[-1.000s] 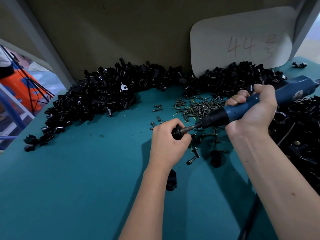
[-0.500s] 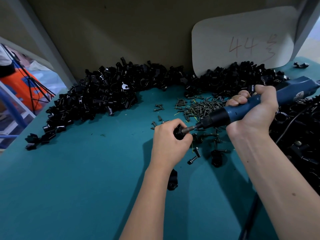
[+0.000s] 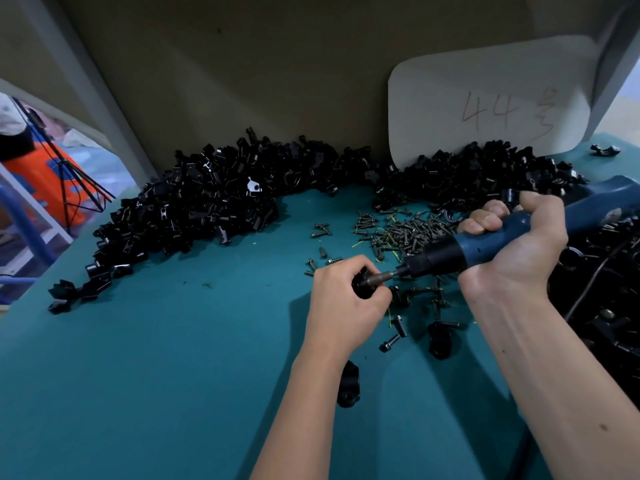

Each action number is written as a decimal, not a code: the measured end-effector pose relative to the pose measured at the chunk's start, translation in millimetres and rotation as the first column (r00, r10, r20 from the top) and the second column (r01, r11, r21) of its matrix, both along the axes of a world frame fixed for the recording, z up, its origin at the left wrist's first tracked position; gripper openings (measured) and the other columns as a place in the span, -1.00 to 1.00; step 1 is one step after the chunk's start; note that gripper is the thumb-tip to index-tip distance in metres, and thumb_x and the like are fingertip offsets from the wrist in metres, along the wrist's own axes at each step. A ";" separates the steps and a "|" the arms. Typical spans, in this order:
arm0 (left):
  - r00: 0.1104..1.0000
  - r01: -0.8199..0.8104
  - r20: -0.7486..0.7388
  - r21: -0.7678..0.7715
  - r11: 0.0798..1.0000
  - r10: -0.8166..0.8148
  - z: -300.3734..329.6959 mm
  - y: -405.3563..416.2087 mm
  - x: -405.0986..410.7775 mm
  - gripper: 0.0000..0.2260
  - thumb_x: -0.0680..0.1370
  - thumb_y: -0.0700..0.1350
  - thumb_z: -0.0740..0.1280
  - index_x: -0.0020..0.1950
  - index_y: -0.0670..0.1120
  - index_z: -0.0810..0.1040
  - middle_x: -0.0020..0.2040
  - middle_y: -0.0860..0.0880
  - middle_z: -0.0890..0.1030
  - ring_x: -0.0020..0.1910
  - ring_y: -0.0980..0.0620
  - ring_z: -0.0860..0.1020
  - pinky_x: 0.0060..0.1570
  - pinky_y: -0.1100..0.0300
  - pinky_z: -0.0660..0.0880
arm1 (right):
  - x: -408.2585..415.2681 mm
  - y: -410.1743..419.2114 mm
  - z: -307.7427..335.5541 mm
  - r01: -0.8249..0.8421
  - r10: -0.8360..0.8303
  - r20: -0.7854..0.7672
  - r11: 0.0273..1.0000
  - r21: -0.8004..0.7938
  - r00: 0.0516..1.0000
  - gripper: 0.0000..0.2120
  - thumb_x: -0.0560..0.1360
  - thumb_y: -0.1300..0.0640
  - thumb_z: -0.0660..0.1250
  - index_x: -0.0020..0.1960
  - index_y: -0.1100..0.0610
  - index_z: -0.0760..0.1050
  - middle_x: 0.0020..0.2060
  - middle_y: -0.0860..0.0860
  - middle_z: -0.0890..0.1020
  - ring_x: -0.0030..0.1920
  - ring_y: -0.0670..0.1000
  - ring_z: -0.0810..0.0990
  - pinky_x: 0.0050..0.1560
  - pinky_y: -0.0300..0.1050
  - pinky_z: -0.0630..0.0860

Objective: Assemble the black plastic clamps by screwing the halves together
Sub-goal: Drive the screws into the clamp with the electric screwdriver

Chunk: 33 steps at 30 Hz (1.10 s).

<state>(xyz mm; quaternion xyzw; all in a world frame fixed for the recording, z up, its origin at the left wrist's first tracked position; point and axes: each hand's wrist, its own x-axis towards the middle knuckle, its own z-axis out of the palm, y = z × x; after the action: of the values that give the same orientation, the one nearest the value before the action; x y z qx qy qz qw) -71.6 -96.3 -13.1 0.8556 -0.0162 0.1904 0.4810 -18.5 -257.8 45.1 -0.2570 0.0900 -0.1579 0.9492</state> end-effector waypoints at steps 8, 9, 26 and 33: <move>0.996 -0.014 0.088 0.099 0.995 0.006 -1.1 -2.9 1.6 -0.92 0.39 -0.09 0.39 -0.27 0.04 0.51 -0.35 0.11 0.50 -0.29 0.08 0.46 -0.34 0.31 0.29 | 0.7 -5.4 -0.4 0.001 0.003 -0.056 0.997 0.072 0.998 -0.62 0.54 0.04 0.44 0.17 0.12 0.28 -0.32 -0.02 0.43 -0.42 -0.07 0.40 -0.41 -0.20 0.39; 0.993 -0.023 0.114 0.119 0.993 0.009 -0.4 -3.6 2.4 -0.91 0.38 -0.11 0.39 -0.27 0.04 0.50 -0.35 0.12 0.49 -0.28 0.07 0.46 -0.33 0.29 0.30 | 1.2 -6.3 -1.0 -0.003 0.008 -0.062 0.996 0.084 0.998 -0.62 0.54 0.05 0.44 0.15 0.12 0.28 -0.32 -0.02 0.43 -0.42 -0.07 0.40 -0.41 -0.20 0.40; 0.989 -0.028 0.145 0.132 0.991 0.009 3.4 -5.1 -1.6 -0.92 0.37 -0.16 0.42 -0.27 -0.04 0.53 -0.37 0.10 0.48 -0.32 0.09 0.41 -0.33 0.31 0.27 | -2.7 -10.0 9.4 0.003 0.001 -0.051 0.997 0.071 0.999 -0.82 0.55 0.22 0.28 -0.10 0.12 0.27 -0.36 0.00 0.39 -0.46 -0.04 0.35 -0.43 -0.18 0.35; 0.988 0.130 -0.066 -0.090 0.987 -0.136 5.4 1.1 -6.7 -0.95 0.39 -0.12 0.39 -0.26 -0.03 0.55 -0.42 0.00 0.47 -0.45 0.06 0.38 -0.46 0.12 0.36 | -11.7 -13.0 25.1 -0.132 0.144 0.161 0.988 -0.085 0.976 -0.55 0.60 0.04 0.35 -0.46 0.03 0.51 -0.35 -0.04 0.45 -0.43 -0.08 0.39 -0.37 -0.20 0.41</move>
<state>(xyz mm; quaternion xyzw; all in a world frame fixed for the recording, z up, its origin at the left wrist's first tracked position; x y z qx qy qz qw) -78.3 -95.2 -7.7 0.8376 -0.0477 0.1272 0.5291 -30.1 -270.8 70.2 -0.2836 -0.0135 -0.1158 0.9518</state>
